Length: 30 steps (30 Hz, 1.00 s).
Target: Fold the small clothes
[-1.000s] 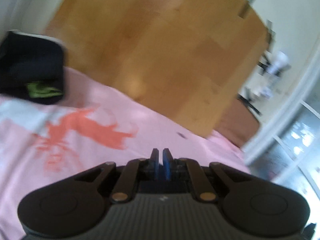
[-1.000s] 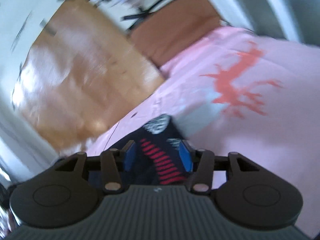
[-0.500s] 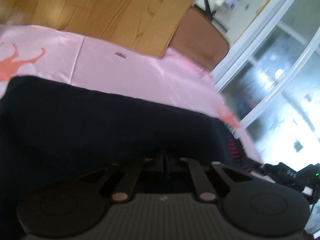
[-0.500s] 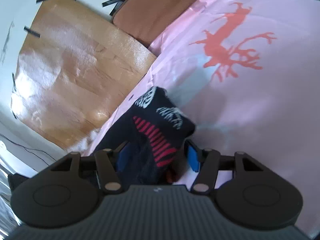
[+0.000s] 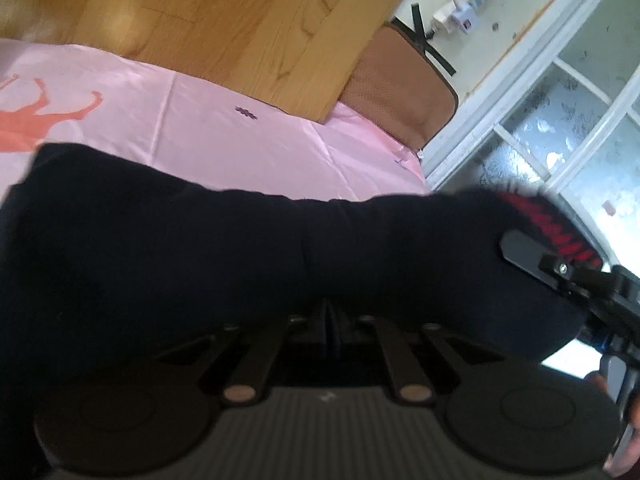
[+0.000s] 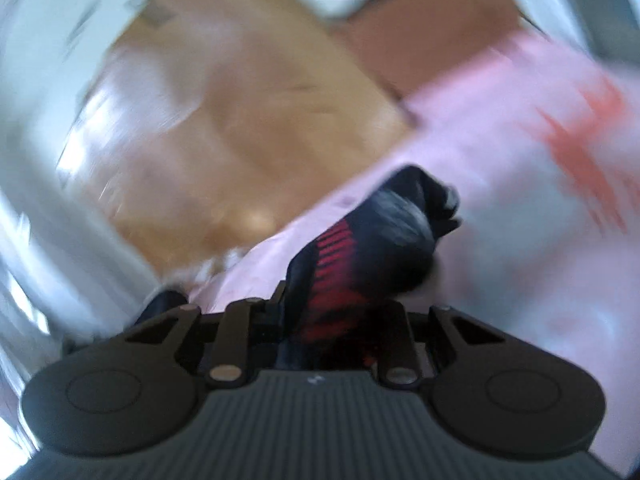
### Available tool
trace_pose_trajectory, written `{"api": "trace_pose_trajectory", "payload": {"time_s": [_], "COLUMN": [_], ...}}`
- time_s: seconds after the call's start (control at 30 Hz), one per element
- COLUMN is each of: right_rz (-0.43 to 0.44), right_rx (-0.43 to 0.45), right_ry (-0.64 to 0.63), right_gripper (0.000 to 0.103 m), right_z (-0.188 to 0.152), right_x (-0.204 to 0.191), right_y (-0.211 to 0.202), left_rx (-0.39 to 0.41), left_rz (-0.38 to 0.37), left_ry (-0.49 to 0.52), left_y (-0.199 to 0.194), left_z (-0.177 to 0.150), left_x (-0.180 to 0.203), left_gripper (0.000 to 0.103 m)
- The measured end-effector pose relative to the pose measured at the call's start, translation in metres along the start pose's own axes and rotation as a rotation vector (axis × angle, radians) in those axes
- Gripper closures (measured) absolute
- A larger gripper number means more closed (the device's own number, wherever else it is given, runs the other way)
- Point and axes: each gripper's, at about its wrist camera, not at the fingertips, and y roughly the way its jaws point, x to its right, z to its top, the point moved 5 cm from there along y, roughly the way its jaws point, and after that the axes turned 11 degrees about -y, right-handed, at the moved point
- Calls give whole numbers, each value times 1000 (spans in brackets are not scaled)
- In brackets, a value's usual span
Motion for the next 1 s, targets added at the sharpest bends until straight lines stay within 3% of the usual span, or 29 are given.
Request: {"api": "trace_pose_trajectory", "payload": {"time_s": [0.1,0.23,0.3,0.4,0.43,0.5,0.57,0.67,0.73,0.83,0.87,0.97,1.0], "right_rz": [42,130,181,239,249,248,332,449,483,430,393,321,306], "right_rx": [-33,-114,-178,-321,-302,-286,-287,-265,-206,-92,-73,-103,-128], "right_ry": [-214,-410,-488,-545,-569,-612,-570,-504,-443,-359,-337,-241,-220], "right_gripper": [74,73,71,64,62,40,31,34,34,36,42,63,65], "right_z": [5,-9,-25,-57,-64,-66,-60,-47,-30,1,8,22,20], "right_x": [-56,-117,-144,-169,-173,-182,-179,-169,-155,-127,-118,-90,-82], "right_y": [19,61,85,128,133,130,119,95,72,53,52,80,92], "left_rx": [139,357,438,502,509,501,482,456,437,412,408,362,331], "left_rz": [-25,59,112,131,122,104,72,-1,-38,-23,-5,77,122], "left_ry": [-43,-179,-234,-265,-263,-243,-209,-133,-74,-7,9,-18,-42], "left_y": [-54,-140,-177,-205,-209,-207,-200,-184,-173,-151,-142,-112,-103], "left_z": [14,35,37,36,35,36,39,44,48,53,56,66,68], "left_x": [-21,-76,-99,-111,-111,-104,-91,-62,-43,-25,-24,-39,-50], "left_gripper": [91,87,87,79,77,73,71,69,69,70,71,73,74]}}
